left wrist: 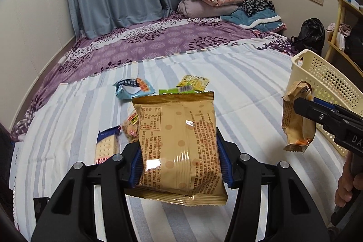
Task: Organize snacks
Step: 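Carry the red-label bag into the basket and release with right while left holds tan packet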
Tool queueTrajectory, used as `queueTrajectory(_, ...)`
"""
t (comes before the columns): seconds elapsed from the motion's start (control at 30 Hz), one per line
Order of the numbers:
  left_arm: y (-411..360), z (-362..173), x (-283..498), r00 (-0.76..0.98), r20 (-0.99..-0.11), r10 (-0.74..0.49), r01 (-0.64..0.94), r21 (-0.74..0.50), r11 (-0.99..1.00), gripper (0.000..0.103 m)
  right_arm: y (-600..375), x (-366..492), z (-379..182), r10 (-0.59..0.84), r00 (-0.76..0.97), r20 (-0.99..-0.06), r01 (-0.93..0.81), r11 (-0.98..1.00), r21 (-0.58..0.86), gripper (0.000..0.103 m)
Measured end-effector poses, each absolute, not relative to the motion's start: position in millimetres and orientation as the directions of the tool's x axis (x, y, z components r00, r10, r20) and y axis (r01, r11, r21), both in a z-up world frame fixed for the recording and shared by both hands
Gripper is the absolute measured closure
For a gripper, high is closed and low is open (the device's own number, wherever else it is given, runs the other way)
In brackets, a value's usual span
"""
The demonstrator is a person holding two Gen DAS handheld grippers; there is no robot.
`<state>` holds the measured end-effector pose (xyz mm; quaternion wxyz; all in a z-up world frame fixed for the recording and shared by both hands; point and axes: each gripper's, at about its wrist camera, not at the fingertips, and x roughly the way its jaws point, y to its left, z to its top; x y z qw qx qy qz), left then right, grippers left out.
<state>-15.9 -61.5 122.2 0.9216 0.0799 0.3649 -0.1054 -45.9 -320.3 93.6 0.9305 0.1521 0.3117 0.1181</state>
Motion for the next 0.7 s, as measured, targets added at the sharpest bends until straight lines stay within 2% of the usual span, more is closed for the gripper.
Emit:
queueTrajectory(0.4,-94,145,-28,0.737,-0.655,-0.166,0.313,0.113,0.943,0.047,-373,-63,120,0.236,0.850,-0.472,-0.048,0.925,0.376,0.049)
queueTrajectory(0.7,-120,153,-34,0.741,-0.644,-0.191,0.360,0.140,0.922,0.047,-423,-78,121,0.133,0.881,-0.455,0.059,0.921,0.384,0.049)
